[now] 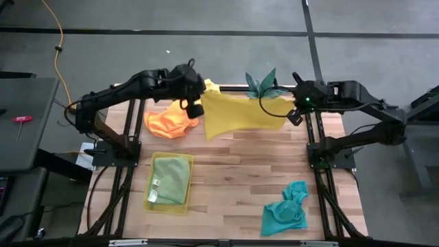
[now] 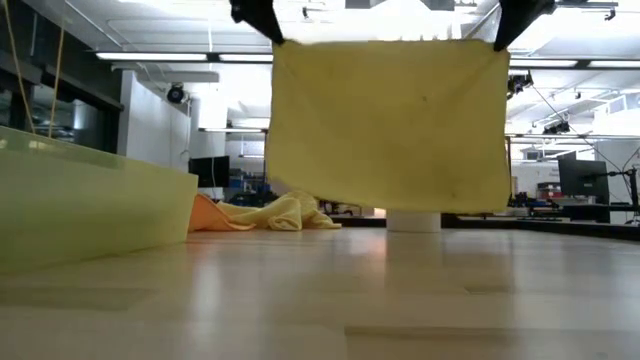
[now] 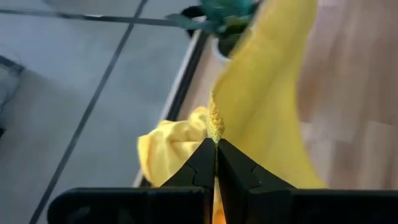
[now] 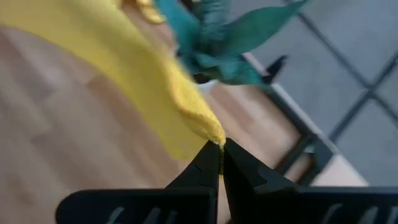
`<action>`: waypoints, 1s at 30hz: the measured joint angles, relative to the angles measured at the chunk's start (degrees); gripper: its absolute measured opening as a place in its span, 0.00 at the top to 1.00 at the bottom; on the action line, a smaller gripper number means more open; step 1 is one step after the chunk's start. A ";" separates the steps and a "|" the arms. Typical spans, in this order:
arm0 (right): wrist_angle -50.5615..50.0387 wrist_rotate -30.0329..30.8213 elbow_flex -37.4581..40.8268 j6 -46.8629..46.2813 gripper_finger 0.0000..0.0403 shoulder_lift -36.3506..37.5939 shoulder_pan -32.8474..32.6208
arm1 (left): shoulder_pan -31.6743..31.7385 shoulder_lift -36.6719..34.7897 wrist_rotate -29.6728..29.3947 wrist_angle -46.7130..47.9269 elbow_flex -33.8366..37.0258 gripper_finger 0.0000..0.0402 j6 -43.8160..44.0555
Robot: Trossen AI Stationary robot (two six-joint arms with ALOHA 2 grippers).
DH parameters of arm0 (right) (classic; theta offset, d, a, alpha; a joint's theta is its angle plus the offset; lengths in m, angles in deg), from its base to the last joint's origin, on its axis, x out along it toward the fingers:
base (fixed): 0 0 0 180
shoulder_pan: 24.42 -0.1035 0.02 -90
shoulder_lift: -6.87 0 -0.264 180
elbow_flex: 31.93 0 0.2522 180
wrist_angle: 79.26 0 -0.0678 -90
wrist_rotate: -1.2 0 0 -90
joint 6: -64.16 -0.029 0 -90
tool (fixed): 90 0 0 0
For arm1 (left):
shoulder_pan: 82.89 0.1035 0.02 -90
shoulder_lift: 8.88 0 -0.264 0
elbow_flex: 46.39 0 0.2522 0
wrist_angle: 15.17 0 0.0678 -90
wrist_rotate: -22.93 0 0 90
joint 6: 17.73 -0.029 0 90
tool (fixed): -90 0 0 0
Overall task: Fold microfiber towels
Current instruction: Fold the bottom yellow microfiber cloth
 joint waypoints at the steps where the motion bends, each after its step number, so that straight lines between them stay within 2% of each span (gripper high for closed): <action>1: 0.14 1.26 0.10 1.21 1.00 -0.04 0.58 | 0.92 0.06 -0.02 -1.11 1.12 1.00 -0.54; 7: 2.85 3.57 5.88 4.27 1.00 0.06 2.13 | 3.90 0.13 1.94 -7.56 10.10 1.00 -0.85; 14: 6.90 5.68 12.59 6.32 1.00 1.44 2.62 | 3.50 0.17 1.55 -15.43 18.86 1.00 -3.26; 20: 7.52 9.46 10.82 7.78 1.00 1.84 4.45 | 4.67 -0.31 -1.14 -20.99 19.53 1.00 -8.08; 23: 7.50 9.12 9.62 7.16 1.00 1.97 3.94 | 4.61 -2.09 -2.34 -22.00 19.52 1.00 -8.30; 30: 4.98 5.13 13.84 -1.90 1.00 2.92 -2.85 | -0.70 -5.55 -1.42 -14.58 20.00 1.00 -1.04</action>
